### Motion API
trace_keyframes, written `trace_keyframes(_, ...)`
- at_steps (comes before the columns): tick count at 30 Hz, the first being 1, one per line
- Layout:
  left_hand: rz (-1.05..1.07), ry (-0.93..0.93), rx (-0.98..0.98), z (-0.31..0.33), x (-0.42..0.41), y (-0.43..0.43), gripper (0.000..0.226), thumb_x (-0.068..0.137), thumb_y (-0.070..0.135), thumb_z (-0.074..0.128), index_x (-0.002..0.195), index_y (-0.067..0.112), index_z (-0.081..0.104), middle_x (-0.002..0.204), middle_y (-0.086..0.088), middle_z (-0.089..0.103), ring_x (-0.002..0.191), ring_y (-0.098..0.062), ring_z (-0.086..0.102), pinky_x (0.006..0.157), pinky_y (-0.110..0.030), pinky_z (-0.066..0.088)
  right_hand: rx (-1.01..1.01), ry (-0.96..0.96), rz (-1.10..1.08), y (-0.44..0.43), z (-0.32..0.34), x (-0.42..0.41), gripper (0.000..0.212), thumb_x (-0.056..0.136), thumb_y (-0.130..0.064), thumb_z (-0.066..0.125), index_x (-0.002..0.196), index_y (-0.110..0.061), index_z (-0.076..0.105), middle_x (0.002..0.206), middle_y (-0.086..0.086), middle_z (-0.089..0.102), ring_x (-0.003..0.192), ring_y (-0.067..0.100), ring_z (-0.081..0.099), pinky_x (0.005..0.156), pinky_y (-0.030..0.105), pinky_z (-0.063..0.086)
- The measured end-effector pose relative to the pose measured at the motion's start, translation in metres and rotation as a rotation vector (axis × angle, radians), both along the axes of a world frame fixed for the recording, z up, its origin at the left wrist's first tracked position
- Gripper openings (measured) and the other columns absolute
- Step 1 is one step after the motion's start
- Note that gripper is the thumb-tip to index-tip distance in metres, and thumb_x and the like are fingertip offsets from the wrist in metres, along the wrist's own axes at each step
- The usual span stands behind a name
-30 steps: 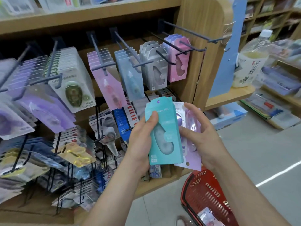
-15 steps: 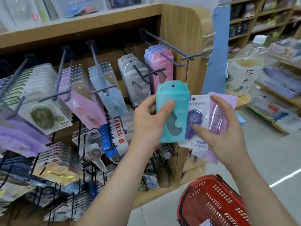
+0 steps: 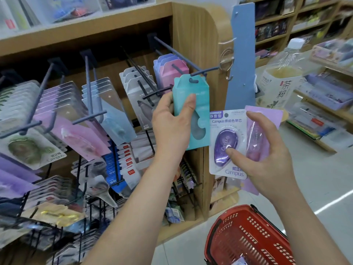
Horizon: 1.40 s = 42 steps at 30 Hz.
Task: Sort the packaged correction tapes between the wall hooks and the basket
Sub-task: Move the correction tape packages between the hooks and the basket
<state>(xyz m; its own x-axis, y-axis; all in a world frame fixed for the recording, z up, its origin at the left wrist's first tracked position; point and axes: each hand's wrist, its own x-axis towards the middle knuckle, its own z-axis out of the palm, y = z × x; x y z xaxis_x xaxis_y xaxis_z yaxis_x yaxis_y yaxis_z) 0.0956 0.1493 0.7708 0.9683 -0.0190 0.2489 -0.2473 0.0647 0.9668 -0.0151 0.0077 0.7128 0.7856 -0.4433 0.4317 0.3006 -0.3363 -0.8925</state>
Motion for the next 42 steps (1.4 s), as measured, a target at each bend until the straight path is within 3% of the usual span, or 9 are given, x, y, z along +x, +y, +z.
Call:
trace_keyframes(6, -0.088, 0.190, 0.112, -0.013, 0.008, 0.009, 0.022, 0.095, 0.025, 0.064, 0.115, 0.026, 0.056, 0.108, 0.006, 0.071, 0.094, -0.009, 0.070, 0.075, -0.026, 0.058, 0.057, -0.018, 0.049, 0.001, 0.004, -0.001, 0.077, 0.072, 0.002, 0.083, 0.125, -0.046, 0.055, 0.121, -0.026, 0.059, 0.119, 0.009, 0.059, 0.102, 0.042, 0.051)
trace_keyframes(12, -0.087, 0.287, 0.135, -0.048, -0.005, 0.025, 0.019, 0.096, 0.024, 0.063, 0.110, 0.012, 0.066, 0.095, -0.001, 0.076, 0.085, -0.013, 0.072, 0.080, -0.027, 0.059, 0.065, -0.010, 0.043, 0.002, 0.002, -0.004, 0.076, 0.070, 0.009, 0.081, 0.122, -0.039, 0.052, 0.107, -0.044, 0.056, 0.102, -0.017, 0.056, 0.082, 0.002, 0.043)
trace_keyframes(15, 0.046, 0.240, 0.135, -0.041, 0.007, 0.019, 0.020, 0.095, 0.025, 0.064, 0.106, 0.009, 0.067, 0.089, -0.002, 0.073, 0.071, -0.006, 0.069, 0.065, -0.017, 0.056, 0.153, -0.016, 0.083, 0.007, 0.005, -0.005, 0.075, 0.070, 0.011, 0.078, 0.125, -0.032, 0.052, 0.105, -0.043, 0.057, 0.101, -0.014, 0.059, 0.078, 0.006, 0.049)
trace_keyframes(22, 0.178, 0.335, 0.186, -0.041, 0.010, 0.023, 0.034, 0.092, 0.039, 0.066, 0.117, 0.016, 0.063, 0.099, 0.003, 0.072, 0.090, -0.013, 0.071, 0.083, -0.035, 0.060, 0.253, -0.009, 0.157, 0.021, 0.013, -0.005, 0.083, 0.070, 0.001, 0.079, 0.136, -0.036, 0.043, 0.108, -0.050, 0.053, 0.104, -0.015, 0.059, 0.071, 0.013, 0.055)
trace_keyframes(27, -0.266, 0.338, 0.062, -0.034, -0.065, 0.034, 0.039, 0.079, 0.043, 0.066, 0.113, 0.025, 0.060, 0.105, 0.002, 0.073, 0.096, -0.017, 0.072, 0.076, -0.035, 0.061, 0.260, 0.060, 0.165, 0.030, 0.010, -0.002, 0.097, 0.073, 0.007, 0.077, 0.145, -0.034, 0.026, 0.098, -0.063, 0.043, 0.097, -0.030, 0.051, 0.069, 0.003, 0.049)
trace_keyframes(31, -0.263, 0.322, -0.006, -0.038, -0.077, 0.041, 0.037, 0.078, 0.034, 0.069, 0.112, 0.023, 0.062, 0.102, -0.005, 0.075, 0.091, -0.023, 0.074, 0.072, -0.034, 0.060, 0.286, 0.106, 0.209, 0.036, 0.006, 0.006, 0.086, 0.090, 0.003, 0.064, 0.149, -0.039, 0.019, 0.125, -0.043, 0.035, 0.098, -0.033, 0.048, 0.069, 0.000, 0.046)
trace_keyframes(38, 0.021, 0.136, -0.022, -0.041, -0.077, 0.071, 0.055, 0.096, 0.015, 0.063, 0.136, 0.046, 0.041, 0.112, 0.016, 0.072, 0.103, -0.009, 0.069, 0.084, -0.031, 0.056, 0.311, 0.133, 0.272, 0.042, 0.005, 0.011, 0.091, 0.075, -0.037, 0.079, 0.146, -0.054, 0.024, 0.140, -0.018, 0.055, 0.123, 0.009, 0.059, 0.099, 0.036, 0.051)
trace_keyframes(40, 0.075, 0.078, 0.131, -0.044, -0.075, 0.087, 0.043, 0.097, 0.017, 0.061, 0.124, 0.050, 0.058, 0.125, 0.014, 0.066, 0.115, -0.006, 0.062, 0.097, -0.030, 0.050, 0.336, 0.113, 0.245, 0.042, 0.007, 0.011, 0.090, 0.075, -0.031, 0.083, 0.139, -0.060, 0.028, 0.137, -0.013, 0.059, 0.119, 0.013, 0.062, 0.098, 0.040, 0.053)
trace_keyframes(42, 0.100, 0.129, 0.249, -0.047, -0.080, 0.095, 0.037, 0.097, 0.010, 0.059, 0.096, 0.044, 0.074, 0.111, 0.013, 0.070, 0.104, -0.003, 0.065, 0.084, -0.018, 0.051, 0.419, 0.092, 0.241, 0.043, 0.011, 0.012, 0.089, 0.072, -0.027, 0.078, 0.139, -0.057, 0.027, 0.131, -0.014, 0.063, 0.113, 0.013, 0.066, 0.092, 0.033, 0.057)
